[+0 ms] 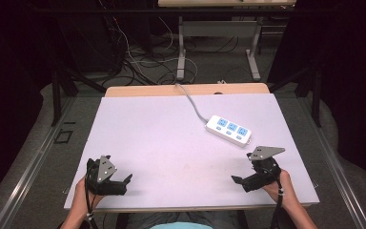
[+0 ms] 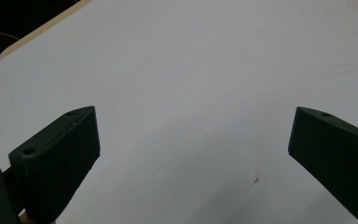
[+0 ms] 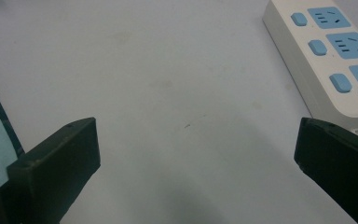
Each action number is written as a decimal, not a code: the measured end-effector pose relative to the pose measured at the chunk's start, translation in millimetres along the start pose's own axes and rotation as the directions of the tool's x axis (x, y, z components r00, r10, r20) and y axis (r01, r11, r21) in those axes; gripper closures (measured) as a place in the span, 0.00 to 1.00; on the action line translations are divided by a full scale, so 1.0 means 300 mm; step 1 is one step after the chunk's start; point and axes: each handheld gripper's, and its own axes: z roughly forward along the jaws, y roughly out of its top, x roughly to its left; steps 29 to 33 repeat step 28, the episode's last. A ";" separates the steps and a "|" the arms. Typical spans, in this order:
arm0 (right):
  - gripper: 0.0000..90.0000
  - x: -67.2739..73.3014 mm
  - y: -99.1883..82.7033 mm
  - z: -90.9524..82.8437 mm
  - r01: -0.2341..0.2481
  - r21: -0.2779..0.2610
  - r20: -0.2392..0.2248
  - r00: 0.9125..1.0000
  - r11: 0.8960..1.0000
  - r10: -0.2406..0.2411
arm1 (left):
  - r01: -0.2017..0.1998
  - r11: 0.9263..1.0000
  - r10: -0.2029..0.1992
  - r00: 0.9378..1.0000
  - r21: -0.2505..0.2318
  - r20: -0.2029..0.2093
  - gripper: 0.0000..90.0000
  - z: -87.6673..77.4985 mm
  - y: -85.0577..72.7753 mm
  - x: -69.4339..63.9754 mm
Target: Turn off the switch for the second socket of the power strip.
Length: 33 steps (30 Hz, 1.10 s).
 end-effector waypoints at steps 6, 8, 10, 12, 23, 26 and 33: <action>0.00 0.009 -0.017 -0.008 -0.002 0.008 0.003 1.000 1.000 0.002 | -0.001 1.000 0.001 1.000 0.004 0.005 0.02 -0.002 0.000 0.001; 0.00 0.014 -0.024 -0.007 0.000 -0.003 0.011 1.000 1.000 0.000 | -0.001 1.000 0.001 1.000 0.003 0.003 0.02 -0.001 0.000 0.001; 0.00 0.017 -0.027 -0.007 0.005 0.002 0.010 1.000 1.000 -0.005 | -0.001 1.000 0.001 1.000 0.004 0.003 0.02 -0.001 0.000 0.000; 0.00 0.021 -0.031 -0.010 0.004 0.010 0.011 1.000 1.000 -0.004 | 0.001 1.000 -0.001 1.000 0.003 0.003 0.02 -0.001 0.000 0.000; 0.00 0.027 -0.055 -0.011 0.014 0.024 0.009 1.000 1.000 -0.014 | 0.002 1.000 -0.002 1.000 0.002 0.003 0.02 -0.002 0.000 0.000; 0.00 0.030 -0.055 -0.010 0.007 0.024 0.011 1.000 1.000 -0.007 | 0.002 1.000 -0.002 1.000 0.002 0.003 0.02 -0.002 0.000 0.000; 0.00 0.031 -0.054 -0.010 0.009 0.025 0.015 1.000 1.000 -0.009 | -0.001 1.000 0.001 1.000 0.004 0.003 0.02 -0.002 0.000 0.000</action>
